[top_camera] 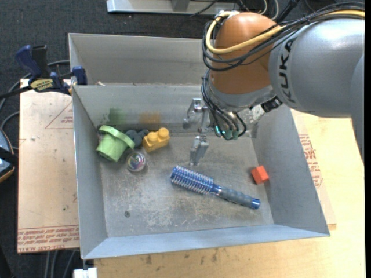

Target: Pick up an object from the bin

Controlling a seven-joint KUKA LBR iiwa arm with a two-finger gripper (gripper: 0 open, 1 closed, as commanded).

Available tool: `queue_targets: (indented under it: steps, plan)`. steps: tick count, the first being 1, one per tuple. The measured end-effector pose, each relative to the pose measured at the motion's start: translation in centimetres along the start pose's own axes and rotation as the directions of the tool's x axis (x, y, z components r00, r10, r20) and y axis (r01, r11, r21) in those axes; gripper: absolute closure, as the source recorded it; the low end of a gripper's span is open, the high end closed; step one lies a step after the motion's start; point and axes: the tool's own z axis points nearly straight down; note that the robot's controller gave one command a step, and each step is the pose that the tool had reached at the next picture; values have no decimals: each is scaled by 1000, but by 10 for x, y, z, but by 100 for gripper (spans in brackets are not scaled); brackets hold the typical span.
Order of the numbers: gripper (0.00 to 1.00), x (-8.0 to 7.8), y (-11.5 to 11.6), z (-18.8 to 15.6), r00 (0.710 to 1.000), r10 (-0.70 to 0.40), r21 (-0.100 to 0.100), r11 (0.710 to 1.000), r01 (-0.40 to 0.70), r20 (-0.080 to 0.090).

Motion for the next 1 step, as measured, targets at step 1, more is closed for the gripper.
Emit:
queue_targets:
  steps: [1]
  plan:
    - [0,59,-69,138,938,345,-10,939,-345,13]
